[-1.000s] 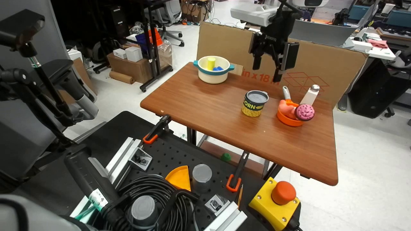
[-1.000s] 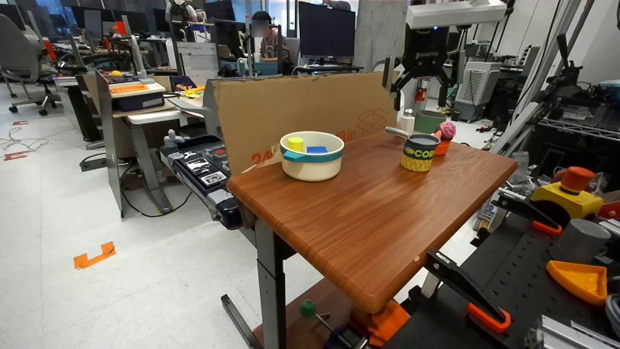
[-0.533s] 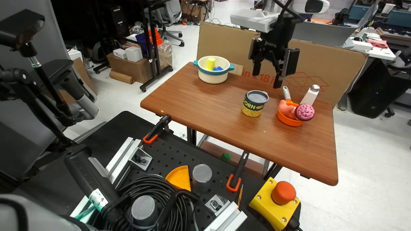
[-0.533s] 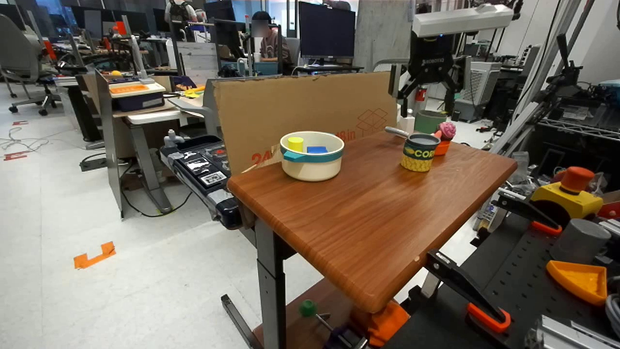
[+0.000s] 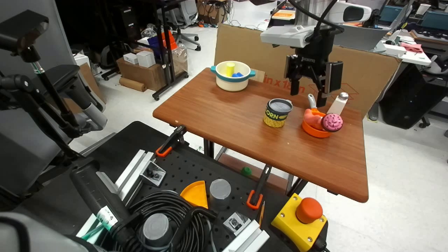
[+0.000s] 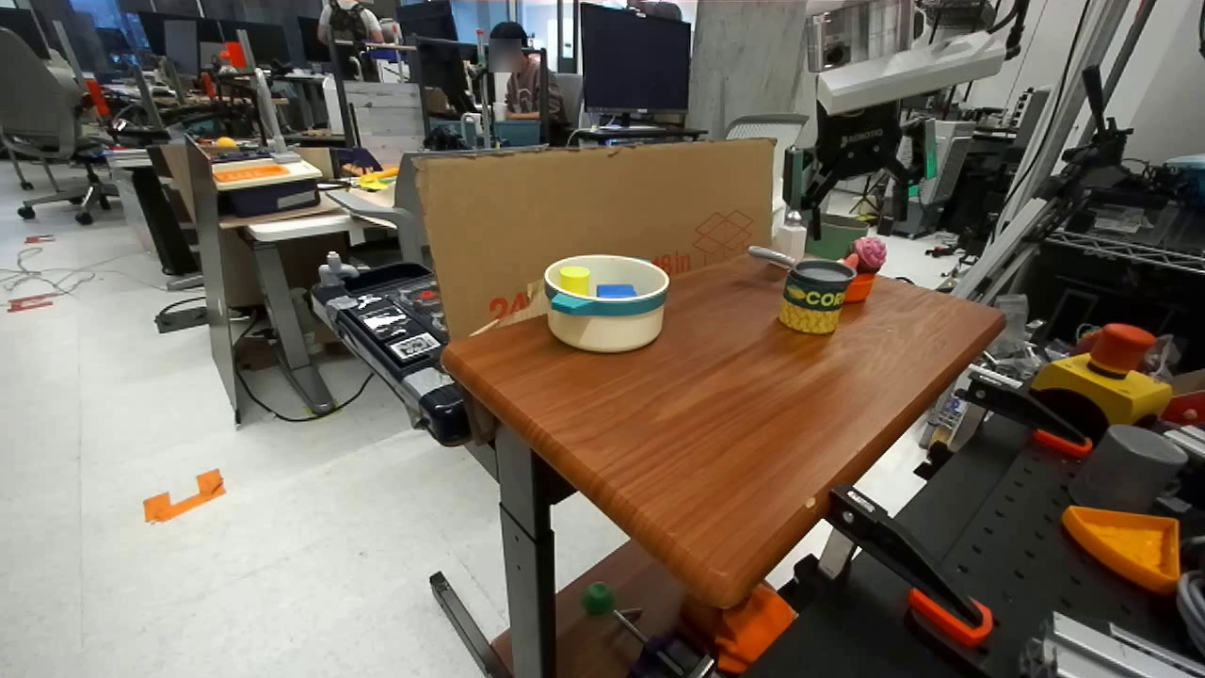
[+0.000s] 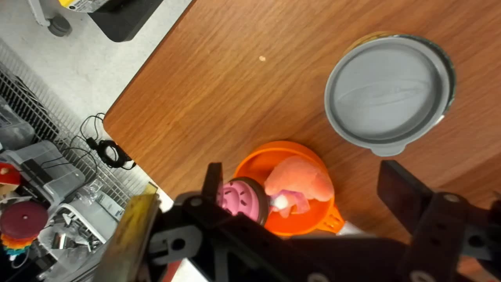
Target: Uncover the can and put the pink ball inside and the red plush to the white bowl
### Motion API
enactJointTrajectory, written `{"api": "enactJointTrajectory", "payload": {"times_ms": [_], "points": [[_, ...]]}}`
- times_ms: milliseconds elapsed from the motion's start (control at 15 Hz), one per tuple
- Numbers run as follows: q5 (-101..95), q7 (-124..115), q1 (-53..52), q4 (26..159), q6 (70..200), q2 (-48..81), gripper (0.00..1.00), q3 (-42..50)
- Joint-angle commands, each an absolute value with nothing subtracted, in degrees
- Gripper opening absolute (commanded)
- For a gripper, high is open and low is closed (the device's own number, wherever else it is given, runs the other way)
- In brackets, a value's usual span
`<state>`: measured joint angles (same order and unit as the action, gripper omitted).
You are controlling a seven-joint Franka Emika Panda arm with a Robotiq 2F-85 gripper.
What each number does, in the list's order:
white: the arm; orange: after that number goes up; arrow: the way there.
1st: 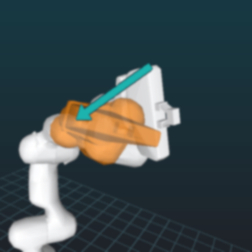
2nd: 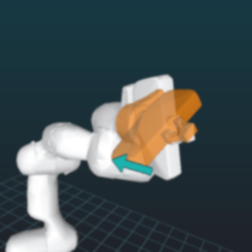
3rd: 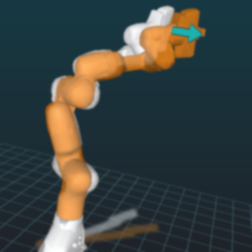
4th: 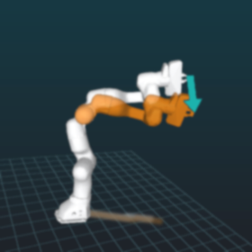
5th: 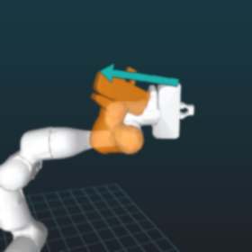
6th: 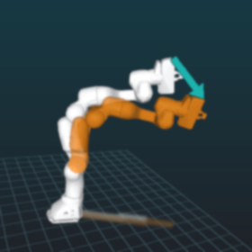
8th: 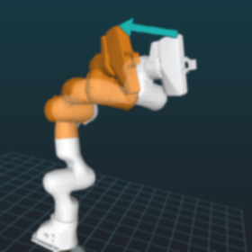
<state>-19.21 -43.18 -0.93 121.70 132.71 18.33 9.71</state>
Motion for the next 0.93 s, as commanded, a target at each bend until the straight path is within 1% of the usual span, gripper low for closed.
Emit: {"api": "enactJointTrajectory", "payload": {"times_ms": [0,267,867], "points": [[-19.48,-45.08,-1.68,120.84,132.98,18.45,1.00,10.01],[-15.87,-48.59,-2.11,121.95,133.30,16.50,1.00,8.80],[-23.61,-62.13,-4.72,120.81,135.61,18.37,1.00,10.22]]}}
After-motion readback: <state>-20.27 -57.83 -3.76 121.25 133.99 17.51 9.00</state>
